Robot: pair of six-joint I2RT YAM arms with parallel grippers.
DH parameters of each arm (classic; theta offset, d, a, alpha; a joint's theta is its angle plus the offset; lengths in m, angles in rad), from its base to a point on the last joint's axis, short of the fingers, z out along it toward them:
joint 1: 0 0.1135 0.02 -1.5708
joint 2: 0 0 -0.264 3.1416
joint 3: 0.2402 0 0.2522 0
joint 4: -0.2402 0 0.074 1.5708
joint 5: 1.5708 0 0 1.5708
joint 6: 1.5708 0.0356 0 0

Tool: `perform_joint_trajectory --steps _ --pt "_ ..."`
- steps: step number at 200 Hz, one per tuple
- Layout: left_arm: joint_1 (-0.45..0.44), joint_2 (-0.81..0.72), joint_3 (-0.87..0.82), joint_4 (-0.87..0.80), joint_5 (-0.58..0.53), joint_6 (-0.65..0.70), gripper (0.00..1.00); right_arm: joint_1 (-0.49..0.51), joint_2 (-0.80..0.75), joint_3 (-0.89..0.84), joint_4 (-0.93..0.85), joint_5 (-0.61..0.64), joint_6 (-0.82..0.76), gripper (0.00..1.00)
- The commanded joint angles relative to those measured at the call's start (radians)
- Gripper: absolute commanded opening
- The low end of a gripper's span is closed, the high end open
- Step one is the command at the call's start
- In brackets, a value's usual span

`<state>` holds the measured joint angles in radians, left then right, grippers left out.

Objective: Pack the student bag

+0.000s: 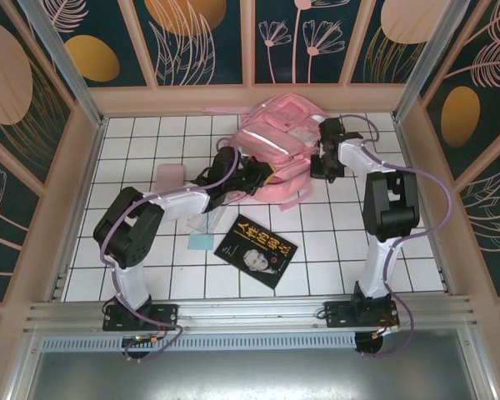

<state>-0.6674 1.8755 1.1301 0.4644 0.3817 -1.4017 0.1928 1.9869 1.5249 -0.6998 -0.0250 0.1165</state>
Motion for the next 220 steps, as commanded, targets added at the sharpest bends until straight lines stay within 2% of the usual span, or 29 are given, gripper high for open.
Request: perform_joint_trajectory --steps 1,20,26,38,57,70,77,85,113,145,165,183,203,220 --pt "-0.055 0.019 0.060 0.053 0.080 -0.018 0.00 -0.035 0.066 0.134 0.170 0.018 0.033 0.00" --pt "-0.082 0.075 0.121 0.082 0.089 -0.040 0.00 -0.039 0.110 0.180 0.190 -0.037 0.043 0.03" --pt "-0.089 0.098 0.144 0.097 0.092 -0.049 0.01 -0.043 0.120 0.189 0.199 -0.055 0.050 0.08" --pt "-0.098 0.139 0.201 0.109 0.095 -0.055 0.11 -0.053 0.131 0.204 0.220 -0.096 0.072 0.22" --pt "-0.101 0.200 0.304 0.114 0.131 -0.056 0.57 -0.077 0.125 0.218 0.219 -0.123 0.110 0.39" --pt "-0.099 0.207 0.361 0.068 0.152 -0.009 0.80 -0.086 0.083 0.186 0.222 -0.107 0.122 0.48" --pt "-0.098 0.198 0.382 0.022 0.152 0.037 0.91 -0.090 0.051 0.158 0.224 -0.090 0.126 0.61" --pt "-0.095 0.176 0.395 -0.038 0.147 0.101 0.97 -0.091 0.008 0.121 0.223 -0.071 0.129 0.69" --pt "-0.066 0.058 0.334 -0.191 0.111 0.289 0.99 -0.087 -0.179 -0.063 0.218 -0.043 0.143 0.79" --pt "-0.016 -0.113 0.169 -0.361 0.053 0.485 0.99 -0.042 -0.429 -0.322 0.199 -0.048 0.184 0.81" --pt "0.002 -0.236 0.054 -0.470 -0.013 0.605 0.99 0.043 -0.558 -0.466 0.178 -0.114 0.236 0.81" --pt "0.004 -0.320 -0.034 -0.590 -0.103 0.691 0.98 0.160 -0.662 -0.588 0.169 -0.137 0.334 0.80" --pt "0.003 -0.409 -0.149 -0.643 -0.165 0.723 0.98 0.269 -0.770 -0.717 0.171 -0.178 0.508 0.79" --pt "0.003 -0.468 -0.270 -0.631 -0.164 0.717 0.99 0.347 -0.875 -0.812 0.158 -0.180 0.646 0.77"
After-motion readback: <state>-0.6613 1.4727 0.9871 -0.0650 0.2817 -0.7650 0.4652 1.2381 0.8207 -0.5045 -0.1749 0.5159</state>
